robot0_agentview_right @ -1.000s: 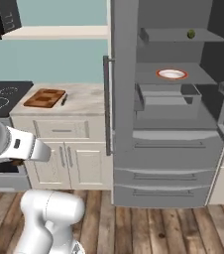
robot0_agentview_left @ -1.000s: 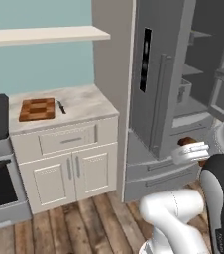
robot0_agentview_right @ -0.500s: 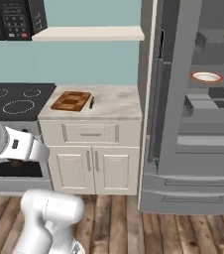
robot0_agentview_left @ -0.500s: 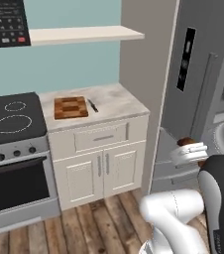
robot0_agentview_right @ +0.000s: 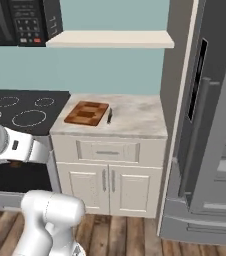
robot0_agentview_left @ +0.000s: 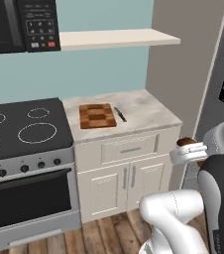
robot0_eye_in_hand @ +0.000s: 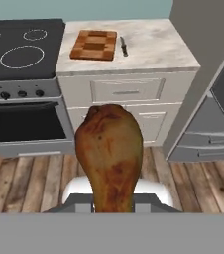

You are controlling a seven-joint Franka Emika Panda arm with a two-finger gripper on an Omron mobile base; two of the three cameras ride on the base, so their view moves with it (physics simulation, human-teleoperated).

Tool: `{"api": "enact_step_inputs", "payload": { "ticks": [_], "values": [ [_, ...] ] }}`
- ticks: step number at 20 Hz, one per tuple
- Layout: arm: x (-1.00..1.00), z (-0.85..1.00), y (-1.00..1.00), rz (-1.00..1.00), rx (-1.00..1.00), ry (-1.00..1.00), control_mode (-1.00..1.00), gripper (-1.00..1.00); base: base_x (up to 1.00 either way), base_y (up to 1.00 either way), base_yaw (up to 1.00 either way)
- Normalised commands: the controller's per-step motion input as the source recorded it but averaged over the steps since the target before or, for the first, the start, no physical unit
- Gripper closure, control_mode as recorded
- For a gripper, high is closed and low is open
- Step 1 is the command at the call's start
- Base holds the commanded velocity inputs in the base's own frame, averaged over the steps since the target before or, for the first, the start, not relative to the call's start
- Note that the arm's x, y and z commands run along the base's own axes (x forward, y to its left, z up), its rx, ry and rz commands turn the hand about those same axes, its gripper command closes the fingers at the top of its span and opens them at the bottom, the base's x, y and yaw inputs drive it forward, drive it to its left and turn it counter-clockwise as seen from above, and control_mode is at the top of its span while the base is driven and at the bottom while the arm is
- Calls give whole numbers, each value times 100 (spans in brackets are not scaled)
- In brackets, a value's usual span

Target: Retrieve the chicken drumstick from the fridge and place it on the cutting board.

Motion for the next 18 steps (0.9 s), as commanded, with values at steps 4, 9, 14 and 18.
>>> {"api": "enact_step_inputs", "payload": {
  "ticks": [4,9,14,18],
  "values": [
    [0,0,0,0,0,0,100,100,85,59,11],
    [0,0,0,0,0,0,100,100,89,45,6],
    [0,0,0,0,0,0,100,100,64,12,0],
    [0,0,0,0,0,0,100,100,22,0,0]
  ]
}}
